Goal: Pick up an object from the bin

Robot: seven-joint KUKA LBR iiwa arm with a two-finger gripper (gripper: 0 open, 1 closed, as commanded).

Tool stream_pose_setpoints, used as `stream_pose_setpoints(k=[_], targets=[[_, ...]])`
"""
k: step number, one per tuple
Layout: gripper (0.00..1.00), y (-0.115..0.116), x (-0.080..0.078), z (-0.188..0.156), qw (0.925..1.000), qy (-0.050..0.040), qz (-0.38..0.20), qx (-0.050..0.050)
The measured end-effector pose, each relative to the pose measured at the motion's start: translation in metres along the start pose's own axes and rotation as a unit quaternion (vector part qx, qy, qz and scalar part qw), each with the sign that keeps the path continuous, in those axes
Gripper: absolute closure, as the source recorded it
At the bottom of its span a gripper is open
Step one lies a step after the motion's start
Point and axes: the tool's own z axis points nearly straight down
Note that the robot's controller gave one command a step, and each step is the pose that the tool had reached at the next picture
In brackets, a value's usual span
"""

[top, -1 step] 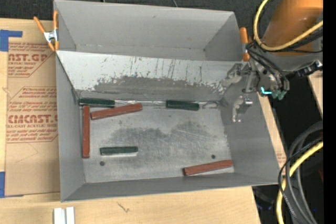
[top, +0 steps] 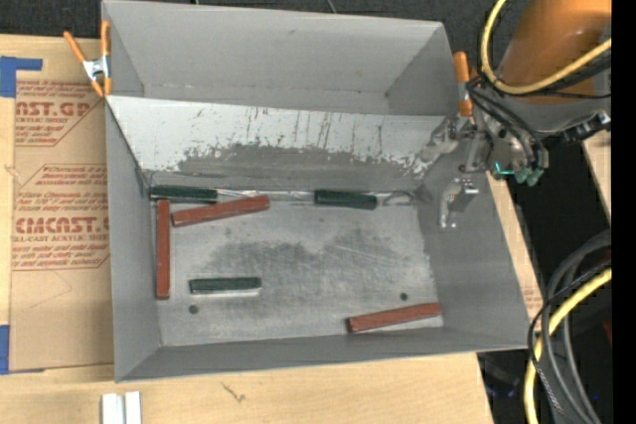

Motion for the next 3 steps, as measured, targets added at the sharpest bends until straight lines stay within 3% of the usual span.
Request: stream_pose_setpoints(k=[2,3], targets=[[0.0,0.002,0.062,0.115,0.9999,-0.0008,-0.016,0.0],[0.0,0.014,0.073,0.148,0.9999,-0.0026,-0.011,0.002]])
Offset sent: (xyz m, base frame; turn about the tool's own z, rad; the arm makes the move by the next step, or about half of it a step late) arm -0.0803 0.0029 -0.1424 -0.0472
